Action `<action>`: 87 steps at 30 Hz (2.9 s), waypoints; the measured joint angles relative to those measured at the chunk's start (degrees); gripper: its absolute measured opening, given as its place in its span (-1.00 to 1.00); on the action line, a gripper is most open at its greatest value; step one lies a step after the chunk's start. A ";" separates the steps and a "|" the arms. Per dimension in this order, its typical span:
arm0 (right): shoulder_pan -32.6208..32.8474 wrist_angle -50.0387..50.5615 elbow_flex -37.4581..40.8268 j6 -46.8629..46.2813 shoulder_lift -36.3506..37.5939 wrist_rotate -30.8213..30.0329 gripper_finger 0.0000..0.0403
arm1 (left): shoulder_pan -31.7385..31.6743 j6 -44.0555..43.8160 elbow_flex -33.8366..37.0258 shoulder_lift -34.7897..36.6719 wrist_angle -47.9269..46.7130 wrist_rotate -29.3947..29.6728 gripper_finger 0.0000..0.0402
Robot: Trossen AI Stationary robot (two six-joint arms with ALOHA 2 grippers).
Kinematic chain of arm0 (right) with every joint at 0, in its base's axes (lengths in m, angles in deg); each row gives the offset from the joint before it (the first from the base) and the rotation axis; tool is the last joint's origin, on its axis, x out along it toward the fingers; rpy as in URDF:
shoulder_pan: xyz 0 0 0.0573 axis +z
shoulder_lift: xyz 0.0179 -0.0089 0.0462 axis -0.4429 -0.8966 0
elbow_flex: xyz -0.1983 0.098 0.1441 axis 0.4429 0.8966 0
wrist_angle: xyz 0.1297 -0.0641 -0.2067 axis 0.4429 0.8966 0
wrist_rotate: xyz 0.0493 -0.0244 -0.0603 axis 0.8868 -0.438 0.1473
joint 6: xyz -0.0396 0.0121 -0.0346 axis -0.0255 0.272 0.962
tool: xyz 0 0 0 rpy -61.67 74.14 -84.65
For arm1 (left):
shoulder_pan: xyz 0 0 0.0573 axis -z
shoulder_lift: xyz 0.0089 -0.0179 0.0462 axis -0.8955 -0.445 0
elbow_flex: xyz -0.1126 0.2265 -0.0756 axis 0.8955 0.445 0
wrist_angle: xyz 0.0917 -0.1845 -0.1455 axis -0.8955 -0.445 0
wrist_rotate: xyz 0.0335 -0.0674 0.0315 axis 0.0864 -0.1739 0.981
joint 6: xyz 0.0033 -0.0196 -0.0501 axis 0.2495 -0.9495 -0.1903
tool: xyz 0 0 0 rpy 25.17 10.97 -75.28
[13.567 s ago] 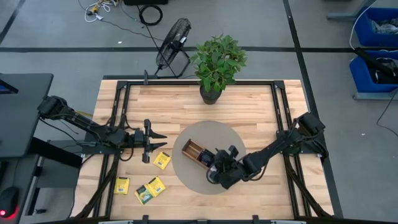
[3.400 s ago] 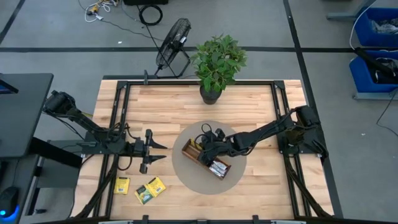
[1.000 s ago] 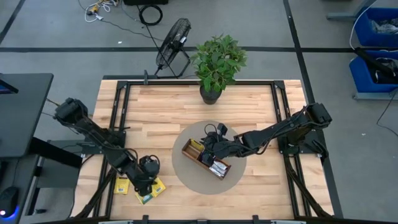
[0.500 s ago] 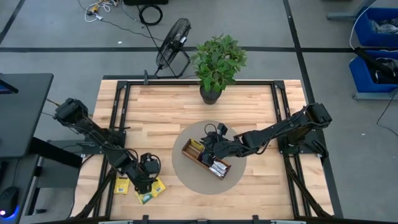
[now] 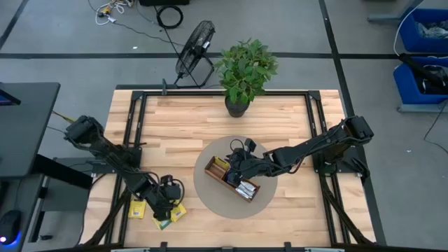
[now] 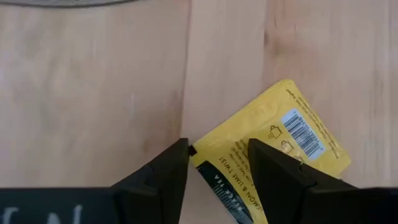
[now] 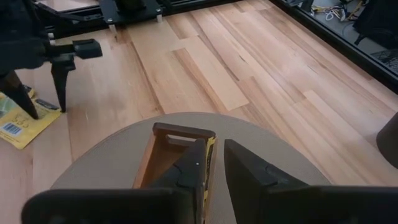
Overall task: Pick & Place Tea
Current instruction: Put the yellow tea bag into the top section of the wooden organizer
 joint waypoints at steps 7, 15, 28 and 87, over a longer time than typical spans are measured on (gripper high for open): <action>0.00 0.00 0.02 0.15 -0.02 0.00 -0.66 | -0.28 -0.09 -0.07 -2.08 0.55 -1.21 -0.31; 0.00 0.00 0.02 0.07 -0.02 0.00 -0.66 | -0.30 1.93 0.17 -2.21 1.26 -1.40 -0.95; -0.01 -0.02 0.02 0.15 -0.01 0.00 -0.66 | -1.75 10.48 -3.95 3.61 -5.51 0.02 -0.99; 0.60 -14.31 -14.16 3.97 -19.52 24.23 0.11 | -12.54 42.46 -22.91 4.19 -19.16 5.76 -1.00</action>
